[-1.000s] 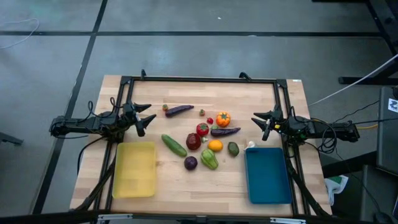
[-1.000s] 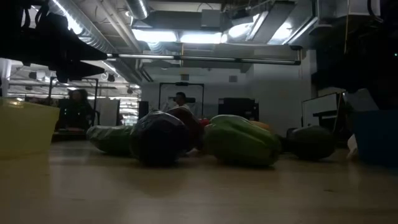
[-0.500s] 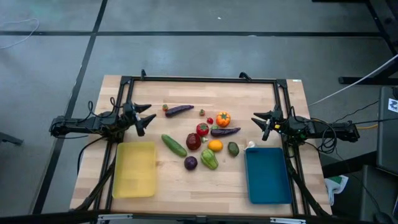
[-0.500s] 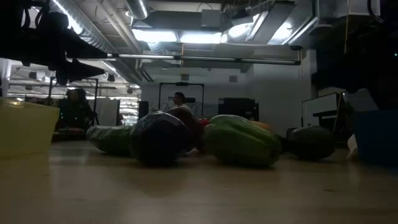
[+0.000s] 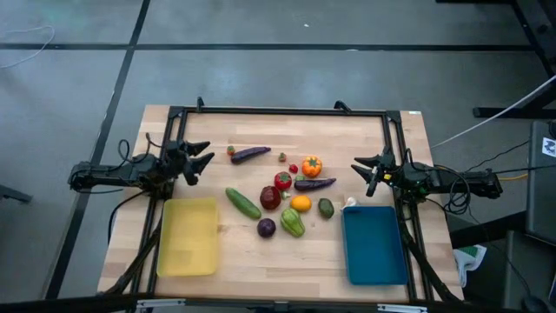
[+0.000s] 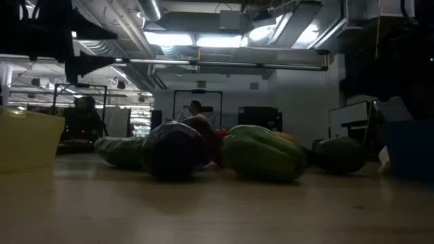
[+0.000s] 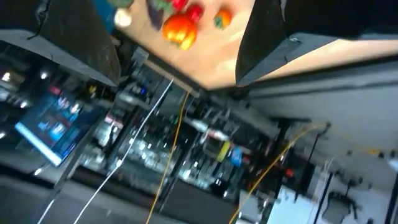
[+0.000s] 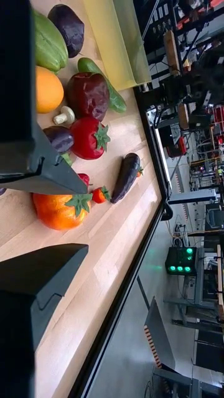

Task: Sort produce into baskets
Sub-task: Put the top eggplant into the yellow bin

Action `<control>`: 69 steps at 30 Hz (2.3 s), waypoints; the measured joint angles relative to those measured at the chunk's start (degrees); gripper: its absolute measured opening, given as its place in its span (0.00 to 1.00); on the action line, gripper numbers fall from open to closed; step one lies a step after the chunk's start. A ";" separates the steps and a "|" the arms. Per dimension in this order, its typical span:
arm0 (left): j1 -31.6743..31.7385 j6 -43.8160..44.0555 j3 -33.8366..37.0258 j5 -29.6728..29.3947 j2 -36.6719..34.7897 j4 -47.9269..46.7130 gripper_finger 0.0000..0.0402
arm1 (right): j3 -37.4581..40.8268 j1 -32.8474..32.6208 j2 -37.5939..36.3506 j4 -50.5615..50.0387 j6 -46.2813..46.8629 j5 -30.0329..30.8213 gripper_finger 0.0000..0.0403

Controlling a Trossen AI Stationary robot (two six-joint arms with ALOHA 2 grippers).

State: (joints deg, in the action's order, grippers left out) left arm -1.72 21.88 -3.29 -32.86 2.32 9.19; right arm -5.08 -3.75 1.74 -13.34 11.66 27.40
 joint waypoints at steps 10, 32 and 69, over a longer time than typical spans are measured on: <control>0.37 -2.38 -4.14 -0.81 16.39 10.46 0.79 | 0.01 0.01 0.00 0.01 0.01 0.01 0.34; 15.97 -5.65 -31.71 8.22 54.97 -0.15 0.79 | 0.00 0.02 0.00 0.01 0.01 0.02 0.34; 29.03 -13.63 -43.74 27.30 92.99 -21.34 0.78 | 0.02 0.02 -0.02 0.02 0.00 0.02 0.34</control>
State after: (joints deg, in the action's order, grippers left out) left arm 27.31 8.24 -47.03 -5.56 95.31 -12.15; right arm -5.06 -3.73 1.72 -13.32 11.66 27.42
